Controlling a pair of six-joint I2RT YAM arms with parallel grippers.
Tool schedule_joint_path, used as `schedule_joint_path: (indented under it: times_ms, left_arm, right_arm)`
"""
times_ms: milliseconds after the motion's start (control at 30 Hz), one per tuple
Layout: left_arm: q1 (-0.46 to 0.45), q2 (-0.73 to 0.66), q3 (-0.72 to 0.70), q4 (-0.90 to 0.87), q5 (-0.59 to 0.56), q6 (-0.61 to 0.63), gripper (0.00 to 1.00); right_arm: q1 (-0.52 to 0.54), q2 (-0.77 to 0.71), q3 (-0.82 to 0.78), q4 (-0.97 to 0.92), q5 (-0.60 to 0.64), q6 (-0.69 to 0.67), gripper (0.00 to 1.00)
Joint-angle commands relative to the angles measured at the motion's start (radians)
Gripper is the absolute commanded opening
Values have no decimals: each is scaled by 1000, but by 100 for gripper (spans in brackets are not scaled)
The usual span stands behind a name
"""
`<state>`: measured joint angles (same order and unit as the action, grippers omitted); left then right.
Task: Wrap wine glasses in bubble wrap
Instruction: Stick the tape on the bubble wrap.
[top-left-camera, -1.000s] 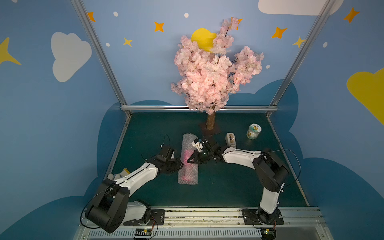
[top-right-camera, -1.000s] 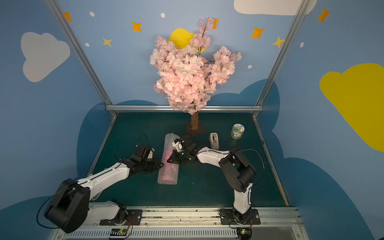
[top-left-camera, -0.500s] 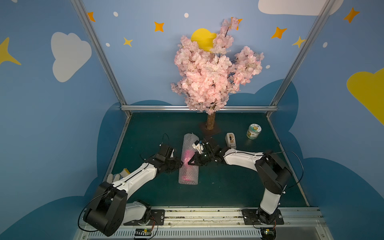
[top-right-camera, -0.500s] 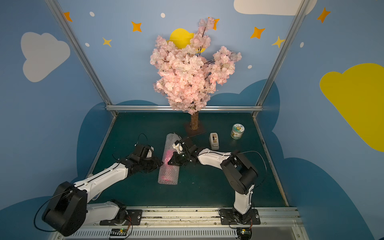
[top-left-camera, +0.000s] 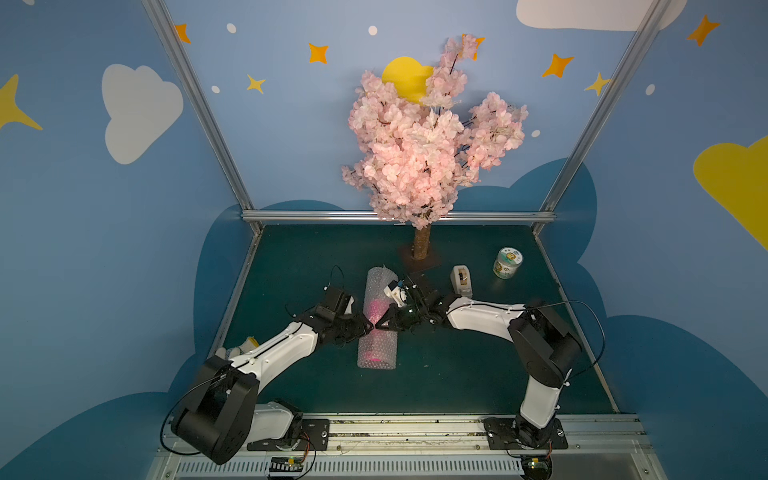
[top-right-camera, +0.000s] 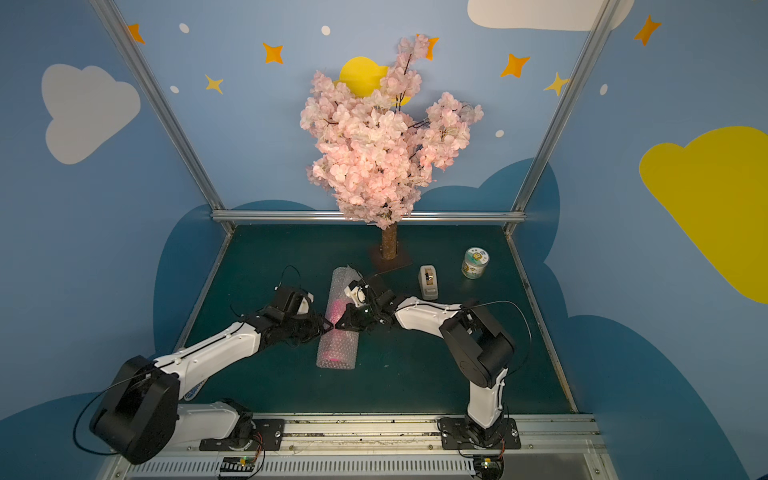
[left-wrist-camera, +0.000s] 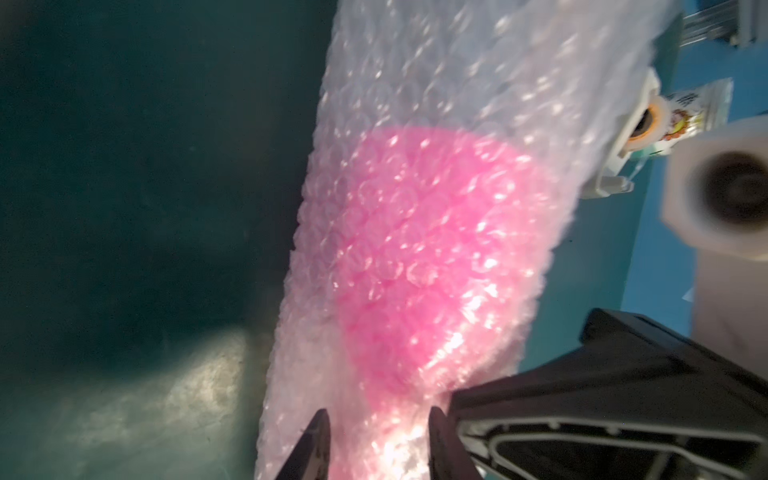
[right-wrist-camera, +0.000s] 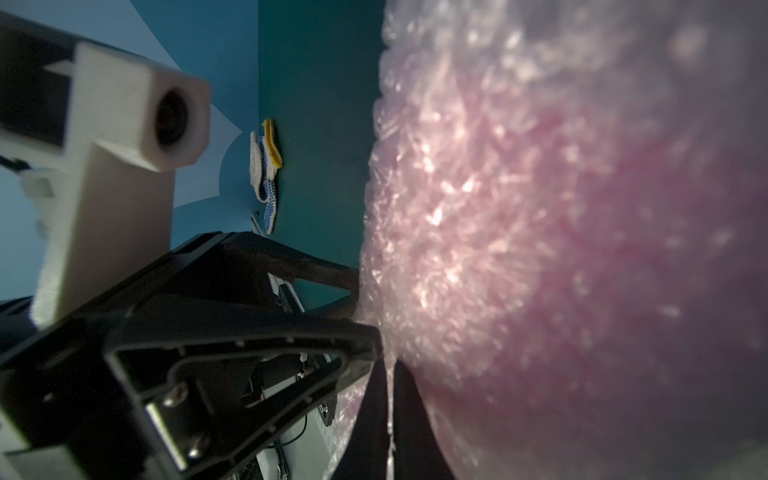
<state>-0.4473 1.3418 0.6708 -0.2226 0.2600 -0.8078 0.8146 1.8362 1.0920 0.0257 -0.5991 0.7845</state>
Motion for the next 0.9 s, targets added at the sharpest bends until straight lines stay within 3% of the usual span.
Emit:
schedule_joint_path:
  times_ms: [0,200,333,367,400,533,633,733,867]
  left_arm:
    - [-2,9,14,-6,7,12,38]
    - [27,-85,67,-93,-19,37,44]
    - [54,-130,85,-124,-67,49,54]
    - [63,-135,83,-124,-80,56,59]
    - [76,-131,92,-133,-83,65,63]
    - [122,-65,134,-166,-90,97,73]
    - [154,-22,148,-166,-99,73,73]
    - [173,18,151,-136,-113,67,68]
    - [176,109,165,-94,-48,81,62]
  right_arm:
    - [-9,-54,7,-6,-7,0,12]
    - [-39,-160,18,-121,32,-38,39]
    - [-74,-219,10,-228,92,-73,57]
    - [-86,-228,1,-250,105,-84,76]
    - [-96,-233,-6,-273,117,-95,80]
    - [-126,-211,-44,-252,87,-121,83]
    - [-131,-158,-46,-197,61,-101,83]
    - [-130,-102,-46,-115,33,-64,83]
    - [-129,-53,-81,37,-3,-16,83]
